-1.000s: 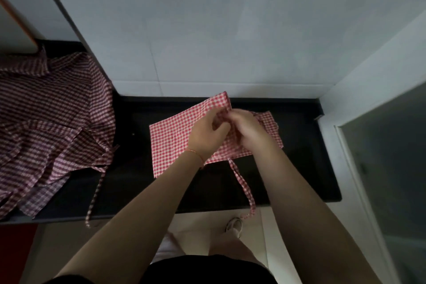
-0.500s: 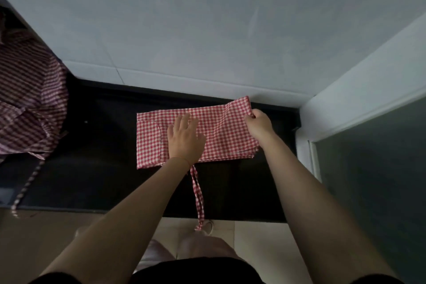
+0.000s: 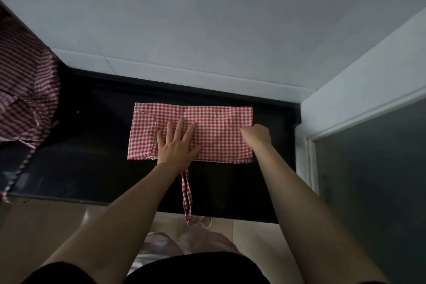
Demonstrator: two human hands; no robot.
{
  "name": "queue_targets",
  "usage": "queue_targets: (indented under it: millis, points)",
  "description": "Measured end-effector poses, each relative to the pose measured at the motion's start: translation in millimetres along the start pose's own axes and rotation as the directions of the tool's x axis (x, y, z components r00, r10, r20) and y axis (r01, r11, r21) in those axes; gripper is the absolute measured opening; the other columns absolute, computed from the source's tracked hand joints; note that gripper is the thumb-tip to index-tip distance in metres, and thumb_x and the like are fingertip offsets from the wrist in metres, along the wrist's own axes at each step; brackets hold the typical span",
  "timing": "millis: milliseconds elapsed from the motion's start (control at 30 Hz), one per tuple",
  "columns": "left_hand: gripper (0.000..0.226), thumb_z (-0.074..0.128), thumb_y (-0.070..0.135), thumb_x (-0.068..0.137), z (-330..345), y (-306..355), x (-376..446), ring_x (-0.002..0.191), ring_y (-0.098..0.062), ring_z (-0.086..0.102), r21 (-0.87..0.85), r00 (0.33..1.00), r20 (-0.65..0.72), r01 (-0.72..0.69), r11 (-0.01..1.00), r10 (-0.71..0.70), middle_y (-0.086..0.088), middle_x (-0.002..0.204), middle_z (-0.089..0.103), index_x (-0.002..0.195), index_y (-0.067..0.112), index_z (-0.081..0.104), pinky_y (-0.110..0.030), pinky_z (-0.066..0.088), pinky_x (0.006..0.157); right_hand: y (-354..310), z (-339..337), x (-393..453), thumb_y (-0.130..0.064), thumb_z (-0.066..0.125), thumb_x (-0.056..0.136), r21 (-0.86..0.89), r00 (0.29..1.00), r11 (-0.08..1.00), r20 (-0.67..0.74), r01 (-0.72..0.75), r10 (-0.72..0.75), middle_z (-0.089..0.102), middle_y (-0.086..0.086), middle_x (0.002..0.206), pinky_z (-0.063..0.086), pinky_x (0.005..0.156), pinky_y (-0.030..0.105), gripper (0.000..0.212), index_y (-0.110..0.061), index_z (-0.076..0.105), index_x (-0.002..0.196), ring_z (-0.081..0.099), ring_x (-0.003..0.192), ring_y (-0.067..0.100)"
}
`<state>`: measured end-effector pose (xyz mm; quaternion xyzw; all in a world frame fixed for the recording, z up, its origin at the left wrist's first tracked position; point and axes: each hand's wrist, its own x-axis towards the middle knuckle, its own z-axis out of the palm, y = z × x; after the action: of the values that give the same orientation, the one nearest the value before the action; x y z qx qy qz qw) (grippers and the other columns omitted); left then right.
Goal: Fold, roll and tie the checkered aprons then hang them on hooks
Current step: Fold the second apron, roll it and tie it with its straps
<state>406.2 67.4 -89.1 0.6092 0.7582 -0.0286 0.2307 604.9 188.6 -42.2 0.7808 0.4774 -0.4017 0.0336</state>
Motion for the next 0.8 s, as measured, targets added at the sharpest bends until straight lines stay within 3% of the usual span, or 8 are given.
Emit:
queue_targets:
  millis: [100,167,233,333,400,467,567,800]
  points:
    - [0.063,0.022,0.065,0.097,-2.1,2.5,-2.3,0.151,-0.029,0.006,-0.018,0.996,-0.072,-0.062,0.998,0.061,0.000,0.164,0.011,0.155,0.039,0.012,-0.056,0.005,0.119,13.0,-6.4,-6.6,-0.033,0.050,0.098,0.037,0.998,0.998,0.014,-0.059,0.058,0.068,0.005,0.098,0.047,0.058,0.028,0.025,-0.013,0.064,0.091,0.063,0.074,0.018]
    - [0.053,0.022,0.051,0.099,-7.8,1.6,-5.4,0.138,-0.027,0.035,-0.114,0.959,-0.277,-0.092,0.989,0.057,-0.002,0.148,0.042,0.143,0.030,0.042,-0.051,0.024,0.114,23.1,-5.3,-10.5,-0.031,0.055,0.095,-0.104,0.986,0.995,-0.165,-0.004,-0.013,0.063,0.009,0.114,0.050,0.070,0.034,0.026,-0.010,0.060,0.111,0.062,0.091,0.024]
    - [0.047,0.026,0.038,0.097,-11.2,-4.7,-4.9,0.124,-0.028,0.049,-0.201,0.877,-0.480,-0.099,0.975,-0.010,-0.006,0.131,0.055,0.125,0.019,0.059,-0.049,0.033,0.106,34.2,3.3,-12.6,-0.023,0.058,0.092,-0.359,0.871,0.925,-0.407,0.123,-0.274,0.052,0.015,0.125,0.048,0.084,0.040,0.038,-0.006,0.049,0.124,0.054,0.110,0.030]
    - [0.043,0.031,0.030,0.099,-13.3,-21.9,3.6,0.139,-0.031,0.038,-0.242,0.857,-0.509,-0.057,0.969,-0.076,-0.010,0.145,0.048,0.131,0.017,0.056,-0.052,0.024,0.117,42.6,30.6,-13.4,-0.021,0.051,0.089,-0.536,0.596,0.719,-0.424,0.442,-0.682,0.049,0.021,0.137,0.043,0.103,0.049,0.046,-0.002,0.048,0.130,0.047,0.128,0.037]
    - [0.048,0.030,0.037,0.103,-8.9,-32.5,8.8,0.152,-0.028,0.009,-0.144,0.933,-0.360,-0.058,0.988,0.003,-0.004,0.163,0.021,0.150,0.029,0.035,-0.051,0.004,0.122,43.2,52.1,-9.4,-0.025,0.045,0.093,-0.524,0.537,0.616,-0.316,0.588,-0.782,0.039,0.020,0.152,0.030,0.117,0.052,0.052,-0.004,0.045,0.141,0.033,0.144,0.035]
    - [0.057,0.022,0.054,0.102,-0.7,-40.2,12.1,0.151,-0.026,-0.014,0.005,0.973,-0.203,-0.109,0.994,0.108,0.002,0.166,-0.006,0.156,0.040,0.007,-0.052,-0.009,0.120,48.9,66.9,-3.7,-0.035,0.036,0.101,-0.526,0.595,0.601,-0.207,0.602,-0.777,0.025,0.013,0.162,0.016,0.123,0.049,0.057,-0.013,0.032,0.153,0.017,0.152,0.028]
    - [0.066,0.010,0.068,0.096,11.7,-47.1,14.6,0.148,-0.032,-0.024,0.132,0.978,-0.113,-0.159,0.978,0.174,0.003,0.162,-0.025,0.152,0.045,-0.016,-0.058,-0.010,0.119,70.2,78.8,7.9,-0.050,0.019,0.105,-0.547,0.713,0.659,-0.152,0.516,-0.685,0.004,0.005,0.167,0.000,0.124,0.040,0.064,-0.017,0.008,0.160,-0.001,0.154,0.020]
    - [0.065,0.011,0.069,0.095,12.6,-48.7,17.9,0.147,-0.030,-0.026,0.155,0.981,-0.087,-0.156,0.976,0.171,0.003,0.161,-0.026,0.151,0.048,-0.016,-0.056,-0.013,0.118,77.1,81.1,8.8,-0.040,0.019,0.107,-0.503,0.746,0.762,-0.297,0.407,-0.595,0.009,0.006,0.167,0.001,0.124,0.041,0.058,-0.015,0.012,0.159,0.003,0.154,0.021]
